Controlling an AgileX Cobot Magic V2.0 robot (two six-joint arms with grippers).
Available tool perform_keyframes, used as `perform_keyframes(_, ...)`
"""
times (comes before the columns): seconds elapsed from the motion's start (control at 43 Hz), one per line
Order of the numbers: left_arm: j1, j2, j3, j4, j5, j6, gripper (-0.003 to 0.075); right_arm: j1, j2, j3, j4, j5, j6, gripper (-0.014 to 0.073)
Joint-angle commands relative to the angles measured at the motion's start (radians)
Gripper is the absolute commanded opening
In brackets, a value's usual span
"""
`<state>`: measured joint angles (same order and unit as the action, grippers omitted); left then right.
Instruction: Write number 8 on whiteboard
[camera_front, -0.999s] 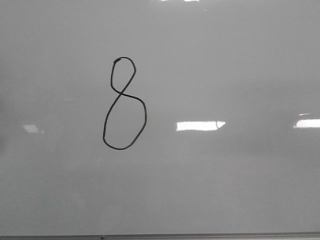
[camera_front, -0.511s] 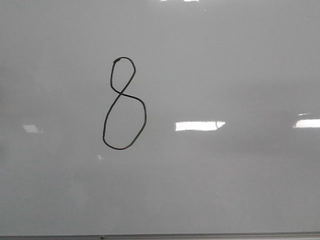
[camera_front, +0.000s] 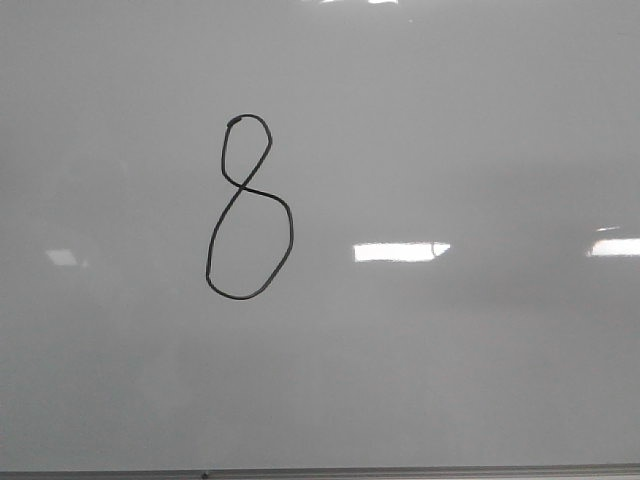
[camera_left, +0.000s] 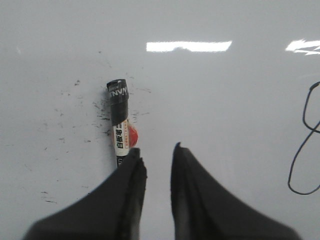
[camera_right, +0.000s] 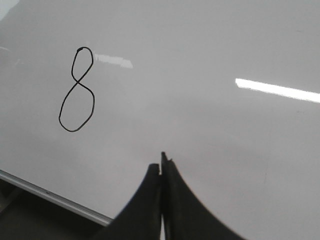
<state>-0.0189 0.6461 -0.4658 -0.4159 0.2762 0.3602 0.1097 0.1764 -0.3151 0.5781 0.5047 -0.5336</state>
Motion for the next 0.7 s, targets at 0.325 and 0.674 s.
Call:
perform_keyframes(0.325,0.001,-0.298,0.007,-0.032,-0.052,-0.008,-0.0021,-0.008,0.011,-0.027,0.020,-0.075,-0.001,-0.0069)
perform_keyframes(0.674,0.001,-0.299,0.007,-0.032,-0.052,-0.008,-0.0021,-0.008,0.011,-0.027,0.020,-0.075,-0.001,-0.0069)
